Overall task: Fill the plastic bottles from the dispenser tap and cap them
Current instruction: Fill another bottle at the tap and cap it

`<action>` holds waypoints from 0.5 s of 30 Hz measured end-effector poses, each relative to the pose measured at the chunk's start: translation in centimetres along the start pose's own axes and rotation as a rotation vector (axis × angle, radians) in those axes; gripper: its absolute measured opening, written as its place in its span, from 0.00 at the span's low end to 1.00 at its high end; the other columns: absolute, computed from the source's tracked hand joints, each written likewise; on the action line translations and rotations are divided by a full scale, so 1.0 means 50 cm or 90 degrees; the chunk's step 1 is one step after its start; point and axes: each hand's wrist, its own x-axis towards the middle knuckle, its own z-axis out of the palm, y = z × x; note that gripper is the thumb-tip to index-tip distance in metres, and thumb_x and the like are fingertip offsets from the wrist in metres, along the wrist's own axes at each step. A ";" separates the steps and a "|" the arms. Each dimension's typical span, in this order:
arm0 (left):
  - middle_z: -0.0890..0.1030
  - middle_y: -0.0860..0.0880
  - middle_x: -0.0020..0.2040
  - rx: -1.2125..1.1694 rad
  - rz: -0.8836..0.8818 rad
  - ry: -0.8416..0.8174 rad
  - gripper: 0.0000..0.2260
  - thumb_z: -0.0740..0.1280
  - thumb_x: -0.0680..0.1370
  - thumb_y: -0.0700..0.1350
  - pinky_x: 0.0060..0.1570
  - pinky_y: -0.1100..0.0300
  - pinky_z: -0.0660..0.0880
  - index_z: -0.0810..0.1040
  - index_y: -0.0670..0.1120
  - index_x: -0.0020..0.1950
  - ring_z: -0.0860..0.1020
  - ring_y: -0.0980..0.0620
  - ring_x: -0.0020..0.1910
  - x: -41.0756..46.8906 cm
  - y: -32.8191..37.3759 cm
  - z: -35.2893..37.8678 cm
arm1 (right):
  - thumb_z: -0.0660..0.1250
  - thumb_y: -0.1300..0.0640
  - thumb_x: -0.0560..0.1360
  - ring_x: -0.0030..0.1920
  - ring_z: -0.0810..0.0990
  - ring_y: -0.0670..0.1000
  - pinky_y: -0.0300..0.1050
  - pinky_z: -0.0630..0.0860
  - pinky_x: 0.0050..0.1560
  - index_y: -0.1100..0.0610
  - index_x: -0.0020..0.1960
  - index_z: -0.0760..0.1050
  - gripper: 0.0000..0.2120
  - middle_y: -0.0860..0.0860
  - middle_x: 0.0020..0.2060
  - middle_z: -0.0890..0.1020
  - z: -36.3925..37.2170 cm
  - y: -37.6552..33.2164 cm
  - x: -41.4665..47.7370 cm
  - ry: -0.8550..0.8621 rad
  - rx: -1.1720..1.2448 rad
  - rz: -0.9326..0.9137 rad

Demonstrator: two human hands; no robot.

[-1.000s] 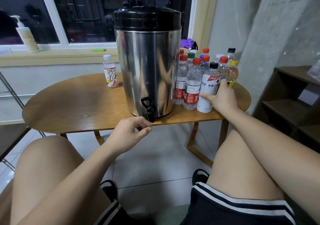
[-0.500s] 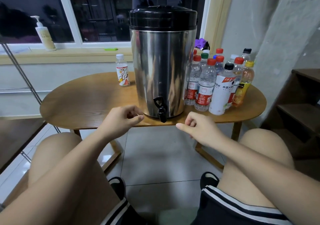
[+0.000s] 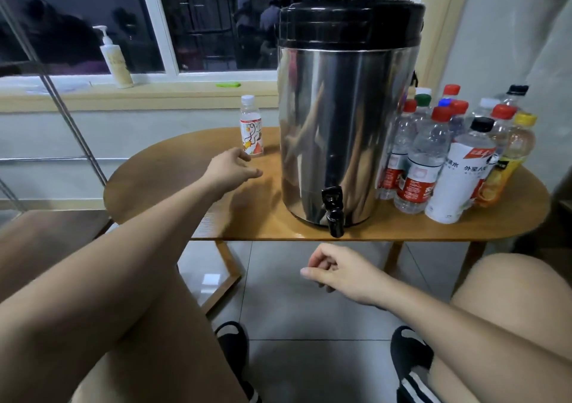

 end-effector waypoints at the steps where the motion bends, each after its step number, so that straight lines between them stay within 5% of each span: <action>1: 0.85 0.51 0.54 -0.014 -0.013 0.011 0.26 0.84 0.71 0.56 0.44 0.55 0.79 0.79 0.51 0.64 0.84 0.49 0.51 0.029 -0.004 0.008 | 0.77 0.38 0.77 0.47 0.87 0.52 0.60 0.86 0.52 0.48 0.52 0.81 0.15 0.51 0.45 0.86 0.002 -0.001 0.008 0.004 0.009 0.001; 8: 0.79 0.47 0.66 -0.071 -0.085 0.086 0.45 0.87 0.66 0.57 0.64 0.43 0.81 0.66 0.50 0.76 0.81 0.44 0.63 0.205 -0.045 0.044 | 0.76 0.37 0.76 0.46 0.86 0.49 0.58 0.85 0.54 0.44 0.51 0.80 0.13 0.49 0.44 0.85 0.002 -0.003 0.047 0.026 0.043 -0.010; 15: 0.81 0.48 0.61 -0.252 -0.121 0.085 0.58 0.88 0.58 0.49 0.55 0.44 0.86 0.58 0.55 0.81 0.86 0.45 0.55 0.316 -0.070 0.053 | 0.75 0.36 0.77 0.46 0.85 0.50 0.57 0.85 0.53 0.44 0.50 0.81 0.13 0.50 0.45 0.85 -0.002 -0.011 0.061 0.014 0.032 0.006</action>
